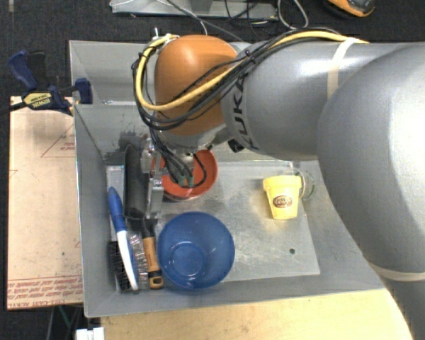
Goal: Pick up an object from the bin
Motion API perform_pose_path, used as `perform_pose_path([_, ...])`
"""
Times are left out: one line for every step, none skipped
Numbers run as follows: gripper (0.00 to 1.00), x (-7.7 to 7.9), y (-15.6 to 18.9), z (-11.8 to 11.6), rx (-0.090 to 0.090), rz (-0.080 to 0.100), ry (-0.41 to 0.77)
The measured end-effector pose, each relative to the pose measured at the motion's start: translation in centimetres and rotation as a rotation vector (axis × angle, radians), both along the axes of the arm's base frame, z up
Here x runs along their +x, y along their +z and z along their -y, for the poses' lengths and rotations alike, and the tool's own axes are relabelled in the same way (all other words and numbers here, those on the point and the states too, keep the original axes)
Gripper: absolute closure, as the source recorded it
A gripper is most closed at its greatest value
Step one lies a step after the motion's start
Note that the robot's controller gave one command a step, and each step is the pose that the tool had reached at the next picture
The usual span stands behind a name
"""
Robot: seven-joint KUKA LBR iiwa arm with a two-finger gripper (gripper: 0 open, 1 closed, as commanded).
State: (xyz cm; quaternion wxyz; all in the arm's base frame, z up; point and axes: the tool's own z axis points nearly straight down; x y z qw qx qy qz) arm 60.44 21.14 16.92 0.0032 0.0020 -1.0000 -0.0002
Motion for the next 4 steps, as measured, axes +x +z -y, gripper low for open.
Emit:
perform_pose_path([0.00, 0.2, 0.5, 0.1, 0.001, 0.007, -0.004])
perform_pose_path([0.00, 0.4, -10.2, 6.5, 0.000, 0.004, 0.059])
perform_pose_path([0.00, 0.6, -9.9, 7.4, 0.008, 0.018, 0.052])
perform_pose_path([0.00, 0.9, -9.9, 10.4, 0.005, 0.011, -0.087])
